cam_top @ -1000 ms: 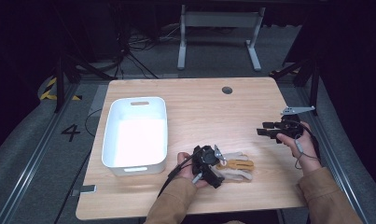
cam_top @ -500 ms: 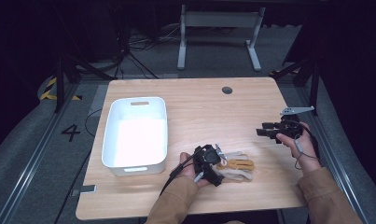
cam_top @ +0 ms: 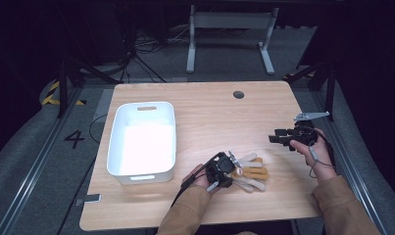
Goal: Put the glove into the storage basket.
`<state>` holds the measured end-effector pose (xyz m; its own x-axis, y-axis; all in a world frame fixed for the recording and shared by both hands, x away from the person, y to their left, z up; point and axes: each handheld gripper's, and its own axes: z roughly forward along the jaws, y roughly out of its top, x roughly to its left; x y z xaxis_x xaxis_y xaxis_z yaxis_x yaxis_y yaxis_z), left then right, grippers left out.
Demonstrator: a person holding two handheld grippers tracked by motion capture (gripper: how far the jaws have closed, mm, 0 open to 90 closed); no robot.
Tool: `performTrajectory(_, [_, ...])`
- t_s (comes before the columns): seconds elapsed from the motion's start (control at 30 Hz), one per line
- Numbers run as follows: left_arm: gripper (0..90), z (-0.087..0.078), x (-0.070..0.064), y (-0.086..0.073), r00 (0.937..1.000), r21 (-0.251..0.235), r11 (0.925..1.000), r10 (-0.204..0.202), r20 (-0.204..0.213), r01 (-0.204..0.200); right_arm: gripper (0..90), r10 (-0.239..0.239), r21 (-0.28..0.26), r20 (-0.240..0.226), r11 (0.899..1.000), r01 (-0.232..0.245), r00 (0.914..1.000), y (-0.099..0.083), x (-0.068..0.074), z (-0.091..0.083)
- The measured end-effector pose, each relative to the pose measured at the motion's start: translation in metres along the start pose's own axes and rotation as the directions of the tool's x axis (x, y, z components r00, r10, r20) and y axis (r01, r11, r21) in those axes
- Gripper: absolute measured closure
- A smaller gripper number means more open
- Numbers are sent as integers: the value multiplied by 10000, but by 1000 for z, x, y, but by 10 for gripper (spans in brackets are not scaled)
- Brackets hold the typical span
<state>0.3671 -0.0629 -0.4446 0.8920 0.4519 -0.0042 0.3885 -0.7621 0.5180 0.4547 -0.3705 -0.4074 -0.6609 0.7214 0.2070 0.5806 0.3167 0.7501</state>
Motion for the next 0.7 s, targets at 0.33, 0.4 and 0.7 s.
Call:
performTrajectory(0.33, [703, -1, 3, -1, 9997, -7, 9999, -158, 179, 158, 472, 64, -60, -23, 10000, -64, 10000, 0, -1, 0])
performTrajectory(0.4, [703, -1, 2, 0, 9997, -11, 9998, -176, 178, 176, 473, 102, -72, -1, 9999, -102, 9999, -1, -2, -1])
performTrajectory(0.7, [700, -1, 3, -2, 9994, -67, 9998, -209, 271, 211, 479, 147, -134, 8, 9998, -146, 9999, -2, -2, -4])
